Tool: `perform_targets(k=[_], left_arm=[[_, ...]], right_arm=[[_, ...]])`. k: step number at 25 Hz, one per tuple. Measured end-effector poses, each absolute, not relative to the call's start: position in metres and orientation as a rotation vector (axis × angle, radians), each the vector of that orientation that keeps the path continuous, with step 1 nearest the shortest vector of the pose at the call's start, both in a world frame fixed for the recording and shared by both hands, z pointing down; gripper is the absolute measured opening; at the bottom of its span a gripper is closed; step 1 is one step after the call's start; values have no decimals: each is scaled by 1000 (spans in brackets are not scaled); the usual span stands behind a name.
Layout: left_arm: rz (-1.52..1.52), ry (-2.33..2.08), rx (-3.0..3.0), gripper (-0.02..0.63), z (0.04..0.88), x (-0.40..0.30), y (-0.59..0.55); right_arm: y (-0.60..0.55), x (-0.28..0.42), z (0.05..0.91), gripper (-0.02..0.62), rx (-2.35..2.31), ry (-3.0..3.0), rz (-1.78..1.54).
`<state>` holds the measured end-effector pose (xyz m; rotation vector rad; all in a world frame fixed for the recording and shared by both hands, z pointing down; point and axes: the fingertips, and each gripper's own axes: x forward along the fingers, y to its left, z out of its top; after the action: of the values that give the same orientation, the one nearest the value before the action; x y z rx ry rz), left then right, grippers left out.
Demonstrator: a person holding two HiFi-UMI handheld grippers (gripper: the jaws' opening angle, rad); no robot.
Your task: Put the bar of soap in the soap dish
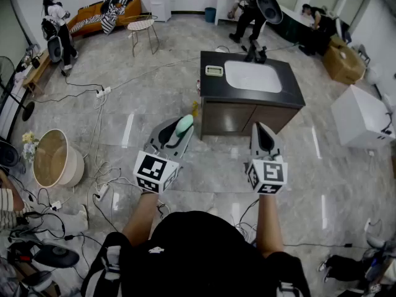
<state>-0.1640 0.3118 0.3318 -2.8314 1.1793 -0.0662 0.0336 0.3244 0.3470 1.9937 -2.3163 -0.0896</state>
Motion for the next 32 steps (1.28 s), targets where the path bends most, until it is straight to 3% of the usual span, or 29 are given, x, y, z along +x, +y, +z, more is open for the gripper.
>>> perform_targets(k=[32], left_arm=[[-66, 1269, -2888, 133, 369, -52, 289]], right_arm=[[278, 95, 397, 34, 1749, -2437, -103]])
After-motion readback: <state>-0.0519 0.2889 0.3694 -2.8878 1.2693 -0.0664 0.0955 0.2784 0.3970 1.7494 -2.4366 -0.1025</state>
